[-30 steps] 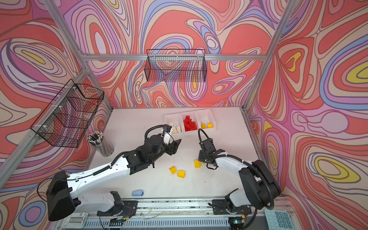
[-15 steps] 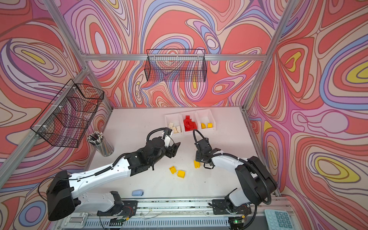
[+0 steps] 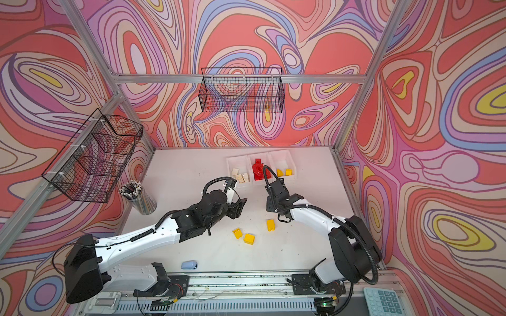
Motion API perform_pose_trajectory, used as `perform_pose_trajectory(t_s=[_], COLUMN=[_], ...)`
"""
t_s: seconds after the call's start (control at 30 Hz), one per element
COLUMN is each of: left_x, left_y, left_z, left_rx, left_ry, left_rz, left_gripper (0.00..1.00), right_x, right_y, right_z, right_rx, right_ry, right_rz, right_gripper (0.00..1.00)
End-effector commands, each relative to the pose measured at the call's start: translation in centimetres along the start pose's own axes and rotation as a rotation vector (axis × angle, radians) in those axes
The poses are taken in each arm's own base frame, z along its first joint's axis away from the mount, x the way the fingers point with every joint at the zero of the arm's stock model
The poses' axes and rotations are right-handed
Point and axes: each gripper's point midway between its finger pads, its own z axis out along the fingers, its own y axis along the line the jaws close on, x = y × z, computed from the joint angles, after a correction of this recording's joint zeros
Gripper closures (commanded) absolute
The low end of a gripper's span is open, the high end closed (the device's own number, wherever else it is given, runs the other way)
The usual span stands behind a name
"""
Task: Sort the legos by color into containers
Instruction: 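Drop the yellow 2x4 brick in the yellow compartment while the left gripper approaches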
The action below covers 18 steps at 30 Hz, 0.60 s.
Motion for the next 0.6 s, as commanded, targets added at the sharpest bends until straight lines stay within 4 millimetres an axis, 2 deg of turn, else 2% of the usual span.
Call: perform_pose_trajectory(t_s=[0.0, 0.2, 0.3, 0.5, 0.57], left_x=[1.7, 5.0, 7.0, 11.1, 11.9], left_y=[0.1, -0.3, -0.8, -1.5, -1.8], left_z=[-0.5, -1.5, -2.2, -3.5, -3.8], left_rx=[0.01, 0.05, 0.073, 0.102, 0.108], left_ry=[0.057, 0.164, 0.214, 0.299, 0.32], left_rz=[-0.009, 0.008, 0.014, 0.025, 0.021], left_gripper=[0.28, 0.28, 0.28, 0.28, 0.28], right_x=[-3.4, -9.9, -13.0, -18.5, -19.9], right_y=[-0.1, -0.9, -1.5, -1.6, -1.7], right_z=[-1.7, -2.0, -1.4, 1.1, 2.8], right_rx=[0.012, -0.047, -0.084, -0.128, -0.128], right_ry=[-0.069, -0.135, -0.162, -0.213, -0.207], right_rz=[-0.014, 0.048, 0.096, 0.171, 0.183], right_gripper=[0.84, 0.84, 0.84, 0.84, 0.84])
